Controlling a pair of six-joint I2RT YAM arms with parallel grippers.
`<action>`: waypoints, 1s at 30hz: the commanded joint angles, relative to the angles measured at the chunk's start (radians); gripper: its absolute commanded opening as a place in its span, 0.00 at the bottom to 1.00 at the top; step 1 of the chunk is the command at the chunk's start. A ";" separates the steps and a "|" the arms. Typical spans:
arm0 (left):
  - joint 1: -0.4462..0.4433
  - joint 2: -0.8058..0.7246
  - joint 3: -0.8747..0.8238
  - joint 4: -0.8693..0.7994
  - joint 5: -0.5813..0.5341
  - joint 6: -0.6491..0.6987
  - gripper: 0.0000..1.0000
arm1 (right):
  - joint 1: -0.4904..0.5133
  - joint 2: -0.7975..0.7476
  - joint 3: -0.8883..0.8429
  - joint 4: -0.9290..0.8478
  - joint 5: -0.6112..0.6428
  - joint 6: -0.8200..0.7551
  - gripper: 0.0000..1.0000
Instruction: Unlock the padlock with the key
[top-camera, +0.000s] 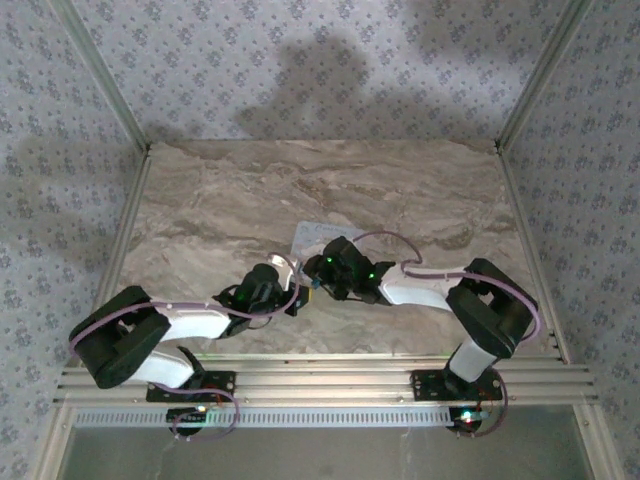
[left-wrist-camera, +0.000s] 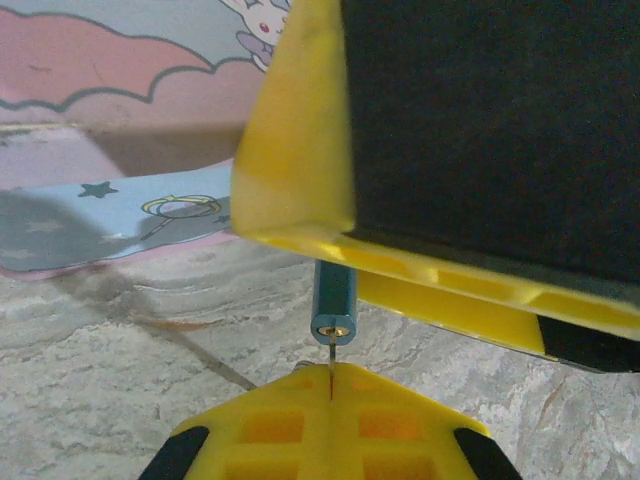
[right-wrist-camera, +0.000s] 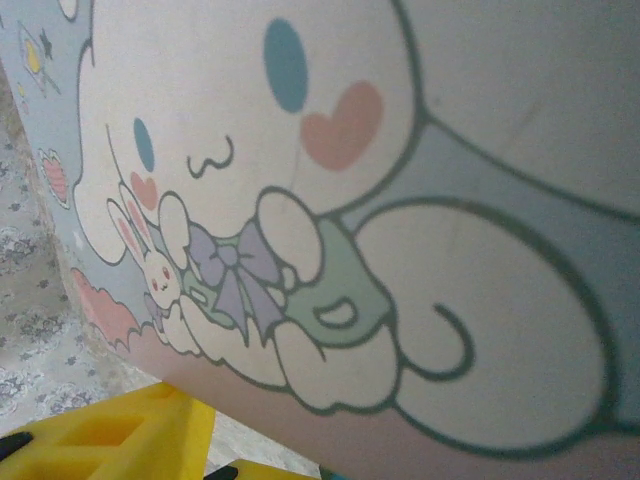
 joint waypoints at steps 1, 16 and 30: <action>-0.006 -0.020 -0.003 0.013 0.003 -0.004 0.00 | 0.005 0.037 0.006 -0.010 -0.031 0.038 0.60; 0.001 -0.042 -0.008 0.053 0.034 -0.094 0.00 | 0.016 0.013 -0.034 0.013 0.004 0.053 0.13; -0.013 -0.024 0.086 -0.103 0.029 0.148 0.00 | 0.016 -0.012 0.007 -0.070 -0.026 0.008 0.00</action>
